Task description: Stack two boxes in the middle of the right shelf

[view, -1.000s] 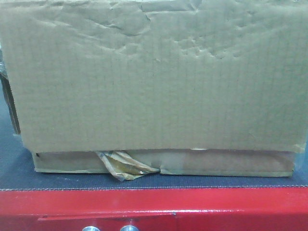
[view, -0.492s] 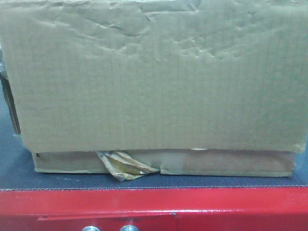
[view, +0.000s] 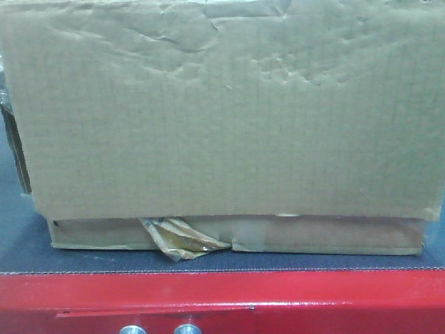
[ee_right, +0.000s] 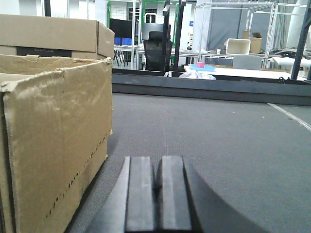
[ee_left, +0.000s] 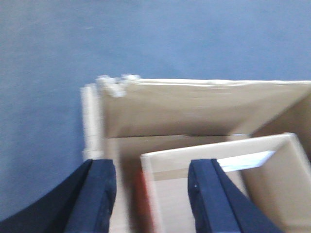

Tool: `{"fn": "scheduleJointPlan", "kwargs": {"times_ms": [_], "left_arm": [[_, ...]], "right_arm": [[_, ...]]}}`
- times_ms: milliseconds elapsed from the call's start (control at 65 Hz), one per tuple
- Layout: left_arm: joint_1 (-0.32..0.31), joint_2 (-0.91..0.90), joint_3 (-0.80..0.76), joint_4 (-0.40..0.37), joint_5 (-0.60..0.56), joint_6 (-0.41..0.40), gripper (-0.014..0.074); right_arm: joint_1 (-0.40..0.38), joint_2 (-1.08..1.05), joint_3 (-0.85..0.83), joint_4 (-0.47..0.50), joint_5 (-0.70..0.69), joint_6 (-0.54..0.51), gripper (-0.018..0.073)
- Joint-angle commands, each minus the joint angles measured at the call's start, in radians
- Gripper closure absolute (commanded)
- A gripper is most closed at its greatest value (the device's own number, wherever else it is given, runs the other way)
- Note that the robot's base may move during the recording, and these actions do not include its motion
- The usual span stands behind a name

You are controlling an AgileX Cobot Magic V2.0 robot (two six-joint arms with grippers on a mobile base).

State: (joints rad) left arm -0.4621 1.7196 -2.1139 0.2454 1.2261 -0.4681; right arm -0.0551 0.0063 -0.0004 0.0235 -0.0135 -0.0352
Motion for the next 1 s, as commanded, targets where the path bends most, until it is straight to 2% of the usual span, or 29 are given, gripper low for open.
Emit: {"fn": "scheduleJointPlan", "kwargs": {"times_ms": [0, 77, 246, 631, 985], "left_arm": [[0.048, -0.011, 0.031, -0.058, -0.005, 0.033, 0.0328], [0.075, -0.011, 0.055, -0.095, -0.005, 0.046, 0.0303], [0.08, -0.011, 0.156, -0.094, -0.005, 0.046, 0.0234], [0.08, -0.011, 0.384, -0.102, -0.005, 0.046, 0.025], [0.08, -0.011, 0.43, -0.102, -0.005, 0.046, 0.025]], "right_arm": [[-0.006, -0.006, 0.0, 0.0, -0.017, -0.003, 0.072], [-0.006, -0.006, 0.0, 0.0, -0.017, -0.003, 0.072], [-0.006, -0.006, 0.0, 0.0, -0.017, -0.003, 0.072], [-0.006, -0.006, 0.0, 0.0, -0.017, -0.003, 0.072], [-0.006, -0.006, 0.0, 0.0, -0.029, -0.003, 0.072]]}}
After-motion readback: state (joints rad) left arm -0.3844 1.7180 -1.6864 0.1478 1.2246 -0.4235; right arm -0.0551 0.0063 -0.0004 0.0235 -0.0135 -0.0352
